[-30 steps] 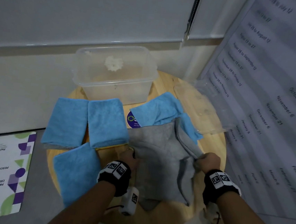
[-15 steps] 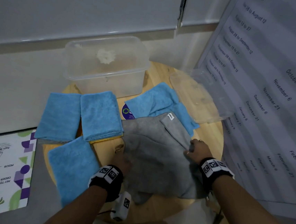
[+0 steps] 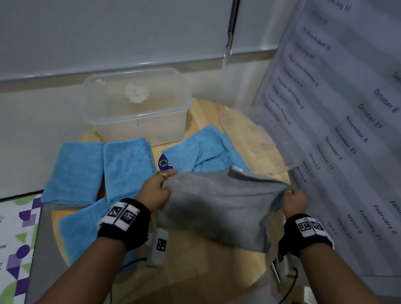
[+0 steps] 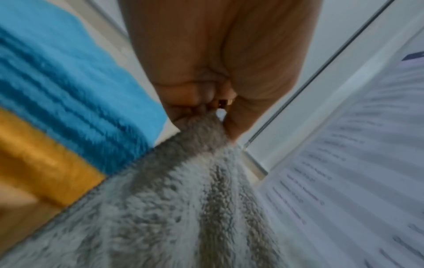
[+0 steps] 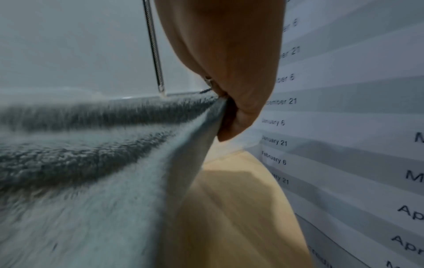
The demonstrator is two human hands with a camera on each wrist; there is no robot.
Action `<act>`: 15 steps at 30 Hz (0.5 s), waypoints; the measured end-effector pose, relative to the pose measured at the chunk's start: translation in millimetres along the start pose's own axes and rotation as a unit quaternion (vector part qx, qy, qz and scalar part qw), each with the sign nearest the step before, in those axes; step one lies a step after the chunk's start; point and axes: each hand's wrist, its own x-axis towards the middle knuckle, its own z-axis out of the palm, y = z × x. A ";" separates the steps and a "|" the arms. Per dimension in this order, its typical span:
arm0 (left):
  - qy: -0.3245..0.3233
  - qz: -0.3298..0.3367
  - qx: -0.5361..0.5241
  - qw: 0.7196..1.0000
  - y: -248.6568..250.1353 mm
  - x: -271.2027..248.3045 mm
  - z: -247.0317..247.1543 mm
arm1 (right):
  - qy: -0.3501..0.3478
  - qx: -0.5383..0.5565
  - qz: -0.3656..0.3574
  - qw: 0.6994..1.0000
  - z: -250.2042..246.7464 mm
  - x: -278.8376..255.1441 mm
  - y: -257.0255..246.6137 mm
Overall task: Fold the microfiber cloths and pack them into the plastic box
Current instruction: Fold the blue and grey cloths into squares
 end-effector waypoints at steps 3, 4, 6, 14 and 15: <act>0.056 0.048 -0.018 0.997 3.9 7.1 -34.1 | 0.020 0.103 0.002 0.995 -13.9 5.1 -6.6; 0.073 0.068 -0.002 0.995 6.2 12.7 -46.0 | 0.009 0.133 -0.004 0.991 -16.5 6.5 -11.4; 0.096 0.094 0.014 0.991 10.5 28.7 -67.9 | -0.010 0.205 -0.007 0.979 -21.3 8.1 -26.8; 0.127 0.090 -0.013 0.988 31.1 55.3 -121.8 | -0.028 0.376 -0.023 0.926 -44.4 16.7 -73.8; 0.118 0.084 -0.003 0.989 32.3 55.3 -125.6 | -0.027 0.375 -0.031 0.926 -46.3 16.3 -74.5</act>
